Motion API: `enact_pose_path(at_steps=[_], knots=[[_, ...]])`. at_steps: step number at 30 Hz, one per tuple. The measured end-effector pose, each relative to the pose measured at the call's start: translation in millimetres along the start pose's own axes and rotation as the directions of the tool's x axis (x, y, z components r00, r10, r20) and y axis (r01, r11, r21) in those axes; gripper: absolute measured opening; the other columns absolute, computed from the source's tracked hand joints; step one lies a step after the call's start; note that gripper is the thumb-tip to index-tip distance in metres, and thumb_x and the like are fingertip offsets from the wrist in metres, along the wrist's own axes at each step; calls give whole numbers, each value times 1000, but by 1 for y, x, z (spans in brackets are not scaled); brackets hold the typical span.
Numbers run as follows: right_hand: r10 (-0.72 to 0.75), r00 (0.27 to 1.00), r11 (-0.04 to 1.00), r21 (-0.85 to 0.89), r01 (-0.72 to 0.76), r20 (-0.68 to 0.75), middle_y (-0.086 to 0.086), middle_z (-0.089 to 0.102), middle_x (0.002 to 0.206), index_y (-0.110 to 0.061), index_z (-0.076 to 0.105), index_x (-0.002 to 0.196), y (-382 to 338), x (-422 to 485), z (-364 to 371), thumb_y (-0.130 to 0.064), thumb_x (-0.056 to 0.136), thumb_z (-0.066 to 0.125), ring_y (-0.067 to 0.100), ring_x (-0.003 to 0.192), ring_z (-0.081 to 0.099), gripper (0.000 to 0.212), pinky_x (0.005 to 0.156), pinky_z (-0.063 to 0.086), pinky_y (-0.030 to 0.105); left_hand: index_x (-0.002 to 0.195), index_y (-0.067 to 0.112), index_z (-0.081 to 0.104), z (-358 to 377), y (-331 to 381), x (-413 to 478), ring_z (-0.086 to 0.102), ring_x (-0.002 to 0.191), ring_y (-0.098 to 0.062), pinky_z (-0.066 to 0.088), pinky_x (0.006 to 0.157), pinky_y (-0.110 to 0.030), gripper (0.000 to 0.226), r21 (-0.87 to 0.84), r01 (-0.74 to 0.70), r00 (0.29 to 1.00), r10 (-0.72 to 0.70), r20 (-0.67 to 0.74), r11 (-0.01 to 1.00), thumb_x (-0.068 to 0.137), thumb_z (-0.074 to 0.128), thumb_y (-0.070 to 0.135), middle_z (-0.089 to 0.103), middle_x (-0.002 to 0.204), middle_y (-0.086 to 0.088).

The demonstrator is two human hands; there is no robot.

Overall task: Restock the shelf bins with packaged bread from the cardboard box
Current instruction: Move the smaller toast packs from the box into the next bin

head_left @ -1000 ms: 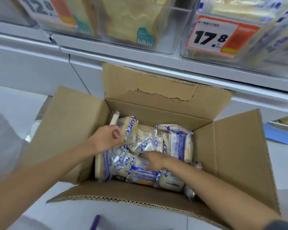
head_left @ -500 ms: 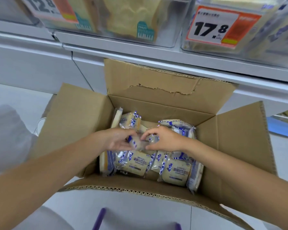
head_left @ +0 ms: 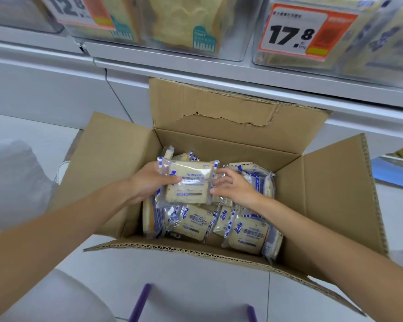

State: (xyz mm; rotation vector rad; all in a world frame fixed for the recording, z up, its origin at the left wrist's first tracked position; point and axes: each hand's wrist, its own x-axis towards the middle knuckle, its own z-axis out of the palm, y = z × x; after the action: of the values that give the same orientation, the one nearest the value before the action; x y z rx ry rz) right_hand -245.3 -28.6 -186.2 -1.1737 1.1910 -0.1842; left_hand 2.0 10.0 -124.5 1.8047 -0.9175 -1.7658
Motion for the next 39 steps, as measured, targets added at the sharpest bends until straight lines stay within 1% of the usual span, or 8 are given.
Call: enact_pose_path(at_steps=[4,10,12,15,18,28,34,39], knots=[[137,971,964,-253,-85,195,3,50,136,-20,42,141,34,15,19,-15,85,74,18,128,49,64,102,43,27,110,11,69,-17,-7,2,69,102,-30,56,86,-42,21,90,-53,993,62,-100,995,90,66,6,76,99,-4],[254,925,822,-568,-54,281,4,40,145,-23,22,150,67,49,54,-19,86,72,26,130,46,82,106,42,37,110,10,68,-24,-17,5,73,86,-14,58,65,-22,21,85,-30,994,39,-100,996,90,66,4,75,101,-7],[211,947,814,-580,-33,243,2,51,127,-15,40,139,73,56,63,-13,83,74,22,118,51,65,96,47,30,111,10,67,-24,-20,7,73,83,-12,57,62,-20,23,75,-24,995,31,-94,997,90,66,4,75,100,-6],[161,951,830,-557,15,265,-8,55,84,-26,60,86,69,53,63,-10,84,71,11,81,53,20,66,42,21,110,10,67,-23,-20,11,73,82,-9,57,63,-20,22,112,-26,994,37,-101,993,89,67,5,75,100,-4],[97,945,847,-524,87,314,-7,59,90,-20,67,94,48,35,42,-12,88,68,8,82,55,10,73,43,23,108,15,66,-23,-12,13,73,83,-9,58,65,-21,19,173,-60,990,80,-116,983,89,68,10,74,99,-1],[-401,912,858,-384,342,-84,0,48,133,-17,66,111,-87,-49,-51,-21,86,73,13,122,49,26,105,42,32,105,30,64,39,59,-17,68,89,2,54,84,-21,34,208,-258,964,235,127,944,80,68,53,74,99,12],[-373,924,766,-590,256,-84,-3,55,134,-28,41,141,-137,-117,-90,-59,73,71,10,122,52,80,100,45,31,109,25,65,80,126,-40,71,93,-8,53,89,-21,28,255,-421,904,380,196,870,83,75,30,75,99,9],[-455,877,667,-712,220,-155,1,65,104,-17,62,111,-181,-182,-131,-45,81,73,18,93,63,43,86,52,41,124,16,52,122,203,-59,61,102,-7,44,75,-9,54,390,-598,799,560,221,700,80,78,32,62,111,13]])
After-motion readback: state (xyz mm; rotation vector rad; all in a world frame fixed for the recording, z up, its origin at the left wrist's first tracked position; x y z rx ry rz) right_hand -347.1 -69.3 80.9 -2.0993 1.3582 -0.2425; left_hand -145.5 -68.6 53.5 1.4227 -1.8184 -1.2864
